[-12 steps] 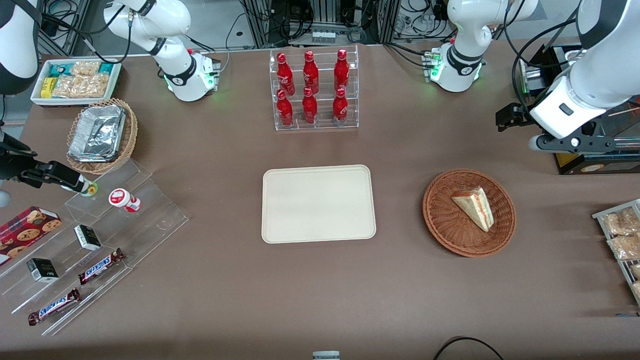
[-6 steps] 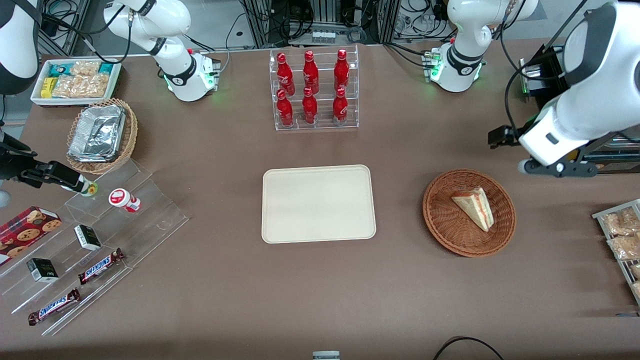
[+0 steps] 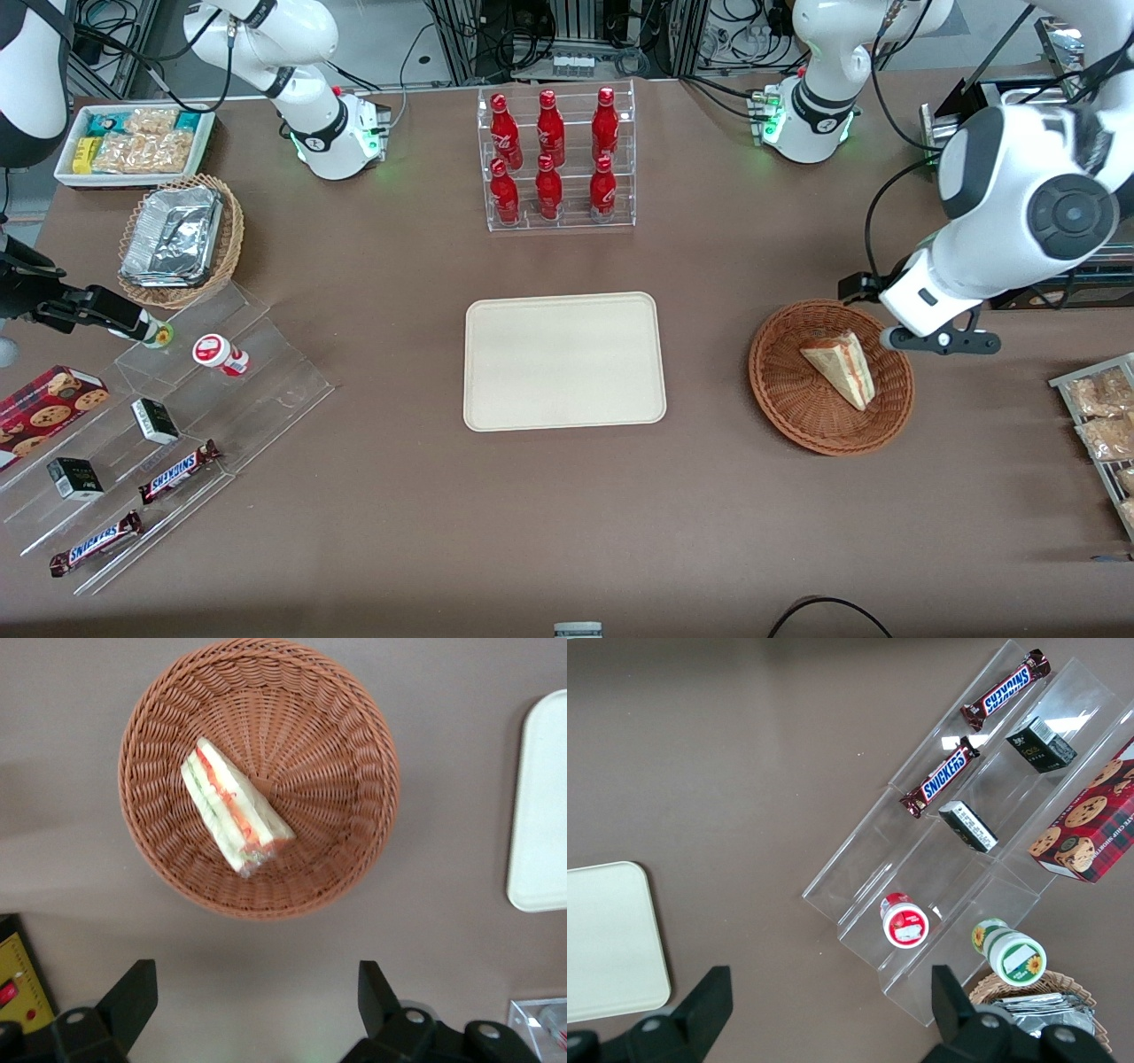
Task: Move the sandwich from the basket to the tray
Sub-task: 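Move the left gripper over the sandwich in the wicker basket, then lower the left gripper and close it on the wrapped sandwich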
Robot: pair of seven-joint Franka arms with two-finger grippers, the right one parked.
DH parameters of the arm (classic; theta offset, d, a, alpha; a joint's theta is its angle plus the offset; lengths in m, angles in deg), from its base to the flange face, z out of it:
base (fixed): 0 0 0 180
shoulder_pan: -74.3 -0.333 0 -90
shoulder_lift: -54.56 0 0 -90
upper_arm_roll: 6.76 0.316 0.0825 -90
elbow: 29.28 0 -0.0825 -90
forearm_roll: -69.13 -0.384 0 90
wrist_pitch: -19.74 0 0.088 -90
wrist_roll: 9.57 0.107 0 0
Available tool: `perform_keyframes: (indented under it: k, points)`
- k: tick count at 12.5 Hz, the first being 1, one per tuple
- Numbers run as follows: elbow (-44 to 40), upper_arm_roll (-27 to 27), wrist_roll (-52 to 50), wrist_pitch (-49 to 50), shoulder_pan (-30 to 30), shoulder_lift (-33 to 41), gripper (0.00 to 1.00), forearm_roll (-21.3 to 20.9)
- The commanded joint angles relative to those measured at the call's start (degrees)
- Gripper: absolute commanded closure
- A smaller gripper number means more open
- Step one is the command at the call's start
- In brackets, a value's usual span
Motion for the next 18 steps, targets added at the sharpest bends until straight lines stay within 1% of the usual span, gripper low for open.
perform_keyframes:
  k: [1,5,8,11,12,15,18]
  points:
    - [7.6,1.3,0.9,-8.7,-0.5,1.8,0.0,-0.8]
    - [12.3,2.4,-1.1,-16.8,-0.5,1.6,0.0,-0.8]
    - [16.4,2.4,-14.0,-24.1,-0.5,1.6,0.0,-0.8]
    - [16.8,2.4,-30.6,-27.9,-0.3,-0.2,0.0,-0.8]
    - [16.8,2.4,-34.8,-29.0,-0.3,-0.9,0.0,-0.8]
    - [16.7,2.4,-42.7,-30.3,-0.1,-2.7,0.0,-0.8]
    - [16.7,2.4,-42.7,-30.6,0.0,-4.1,0.0,-0.9]
